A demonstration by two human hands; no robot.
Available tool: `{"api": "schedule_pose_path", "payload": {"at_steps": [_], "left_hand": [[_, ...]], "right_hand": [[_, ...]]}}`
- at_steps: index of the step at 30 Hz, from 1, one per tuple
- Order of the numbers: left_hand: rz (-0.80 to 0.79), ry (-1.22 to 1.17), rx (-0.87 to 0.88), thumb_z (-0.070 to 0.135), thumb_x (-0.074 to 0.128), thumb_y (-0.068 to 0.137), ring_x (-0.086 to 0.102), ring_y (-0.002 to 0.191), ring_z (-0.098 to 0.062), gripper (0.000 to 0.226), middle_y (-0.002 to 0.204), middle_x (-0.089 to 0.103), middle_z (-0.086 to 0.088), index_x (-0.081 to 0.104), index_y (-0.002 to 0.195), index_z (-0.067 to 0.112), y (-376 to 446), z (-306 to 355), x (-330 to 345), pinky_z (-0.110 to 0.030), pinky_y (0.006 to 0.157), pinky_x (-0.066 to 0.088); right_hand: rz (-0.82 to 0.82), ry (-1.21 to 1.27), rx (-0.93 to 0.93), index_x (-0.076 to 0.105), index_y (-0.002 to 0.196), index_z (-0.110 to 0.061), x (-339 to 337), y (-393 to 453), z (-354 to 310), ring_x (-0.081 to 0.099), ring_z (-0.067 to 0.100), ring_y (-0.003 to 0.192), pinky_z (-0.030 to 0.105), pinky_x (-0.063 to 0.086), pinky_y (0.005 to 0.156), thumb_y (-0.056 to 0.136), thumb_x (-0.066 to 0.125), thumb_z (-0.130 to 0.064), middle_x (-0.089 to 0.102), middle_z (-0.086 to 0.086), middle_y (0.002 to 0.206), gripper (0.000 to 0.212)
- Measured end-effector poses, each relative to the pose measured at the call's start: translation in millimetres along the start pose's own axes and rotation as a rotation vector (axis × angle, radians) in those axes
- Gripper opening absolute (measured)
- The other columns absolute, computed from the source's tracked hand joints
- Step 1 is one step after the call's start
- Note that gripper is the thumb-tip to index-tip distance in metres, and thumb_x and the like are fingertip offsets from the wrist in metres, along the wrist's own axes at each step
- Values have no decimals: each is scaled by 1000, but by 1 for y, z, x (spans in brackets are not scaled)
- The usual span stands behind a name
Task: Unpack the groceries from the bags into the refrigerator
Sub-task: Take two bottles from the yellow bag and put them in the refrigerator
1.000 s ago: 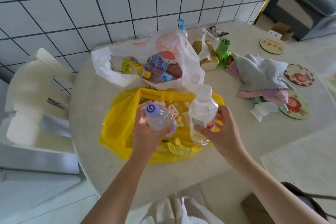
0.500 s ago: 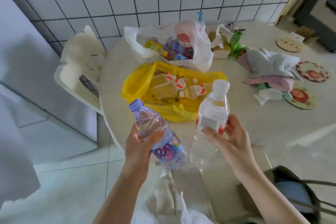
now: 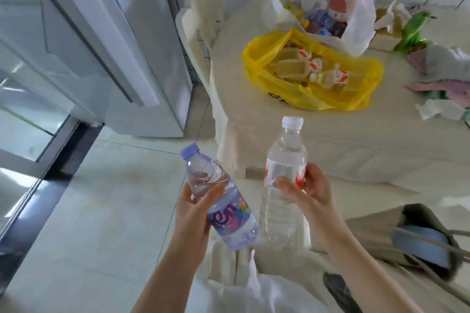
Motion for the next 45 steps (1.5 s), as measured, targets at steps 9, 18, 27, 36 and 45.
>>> {"api": "schedule_pose_path", "payload": {"at_steps": [9, 18, 27, 36, 45], "left_hand": [[245, -85, -8, 23, 81, 61, 72, 88, -28, 56, 100, 73, -9, 62, 114, 18, -63, -2, -130, -41, 76, 58], [482, -84, -18, 37, 82, 50, 73, 81, -22, 67, 94, 74, -2, 62, 111, 21, -134, 18, -293, -36, 69, 59], [670, -62, 6, 17, 82, 71, 71, 90, -27, 40, 99, 72, -5, 59, 103, 27, -153, 33, -407, -43, 80, 59], [687, -39, 61, 15, 82, 70, 68, 93, -27, 54, 105, 68, -5, 54, 115, 22, -73, 102, -443, -38, 78, 58], [635, -13, 196, 19, 85, 63, 71, 84, -16, 56, 96, 72, 5, 56, 111, 28, 51, 224, -453, -27, 67, 57]], "right_hand": [[-240, -150, 0, 60, 101, -21, 116, -54, 25, 61, 28, 82, 56, 55, 78, 55, 81, -51, 60, -13, 75, 59], [-428, -209, 66, 60, 102, -17, 276, -133, 57, 61, 33, 84, 42, 60, 68, 59, 89, -38, 60, 2, 82, 56], [-448, -249, 117, 58, 102, -21, 380, -156, 69, 64, 26, 88, 53, 56, 79, 47, 89, -51, 65, -1, 90, 70], [-438, -319, 46, 57, 107, -18, 458, -82, 41, 62, 7, 79, 41, 58, 77, 63, 88, -25, 63, -12, 85, 54], [-476, -403, -148, 49, 112, -22, 561, 33, -39, 60, 1, 87, 1, 44, 63, 61, 87, -33, 61, -10, 102, 65]]}}
Point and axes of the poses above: each hand's wrist, its own y-axis towards the middle knuckle, its own x-axis out of the palm, z = x × y, the point moved 7 cm from there along y, towards the middle knuckle
